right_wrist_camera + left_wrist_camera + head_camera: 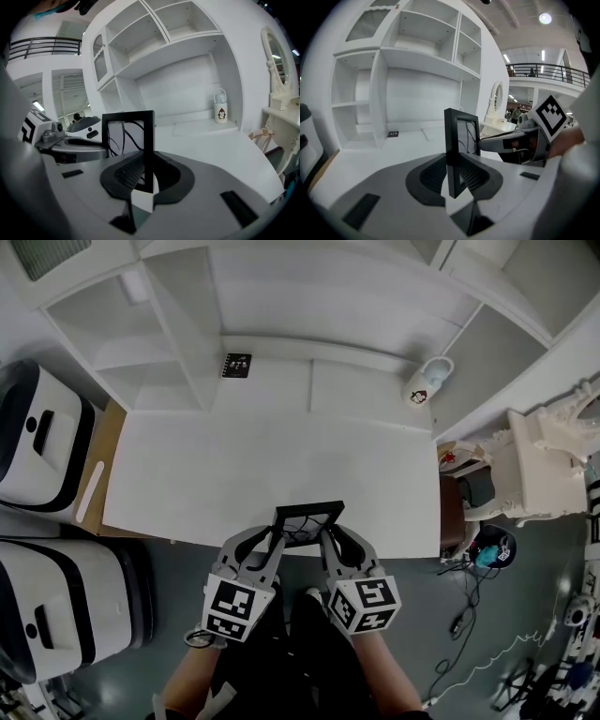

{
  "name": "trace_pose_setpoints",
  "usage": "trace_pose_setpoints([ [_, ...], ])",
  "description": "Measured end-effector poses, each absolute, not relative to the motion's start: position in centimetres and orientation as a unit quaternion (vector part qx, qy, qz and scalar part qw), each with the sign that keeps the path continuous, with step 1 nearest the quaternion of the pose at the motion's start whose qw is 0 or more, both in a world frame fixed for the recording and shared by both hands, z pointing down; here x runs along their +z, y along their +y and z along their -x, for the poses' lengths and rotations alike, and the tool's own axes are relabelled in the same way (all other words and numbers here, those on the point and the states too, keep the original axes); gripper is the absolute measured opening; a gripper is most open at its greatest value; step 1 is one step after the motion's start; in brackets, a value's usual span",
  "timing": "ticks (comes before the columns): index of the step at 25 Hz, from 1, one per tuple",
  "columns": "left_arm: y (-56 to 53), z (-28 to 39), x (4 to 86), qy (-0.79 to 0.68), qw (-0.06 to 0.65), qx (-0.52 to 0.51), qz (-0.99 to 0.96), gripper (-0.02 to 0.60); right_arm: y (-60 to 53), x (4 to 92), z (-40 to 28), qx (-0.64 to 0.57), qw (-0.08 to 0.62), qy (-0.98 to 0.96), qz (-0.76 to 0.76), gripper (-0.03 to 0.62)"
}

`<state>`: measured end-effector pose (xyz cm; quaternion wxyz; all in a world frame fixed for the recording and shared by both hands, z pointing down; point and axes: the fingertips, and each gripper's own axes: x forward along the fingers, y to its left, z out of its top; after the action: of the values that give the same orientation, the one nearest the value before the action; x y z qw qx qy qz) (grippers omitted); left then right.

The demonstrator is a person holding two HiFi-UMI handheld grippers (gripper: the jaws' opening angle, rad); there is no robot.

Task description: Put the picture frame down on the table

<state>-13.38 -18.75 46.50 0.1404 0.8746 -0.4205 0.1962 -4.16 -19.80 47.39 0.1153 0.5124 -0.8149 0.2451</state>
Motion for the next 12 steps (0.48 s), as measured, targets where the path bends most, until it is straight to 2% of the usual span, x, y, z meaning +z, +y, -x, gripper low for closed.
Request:
trace_pose_setpoints([
  [12,-19.6,14.8,53.6,-0.368,0.211,0.249,-0.87,0.086,-19.5,53.8,5.4,0.295,0.158,-0.786,-0.519,0.06],
])
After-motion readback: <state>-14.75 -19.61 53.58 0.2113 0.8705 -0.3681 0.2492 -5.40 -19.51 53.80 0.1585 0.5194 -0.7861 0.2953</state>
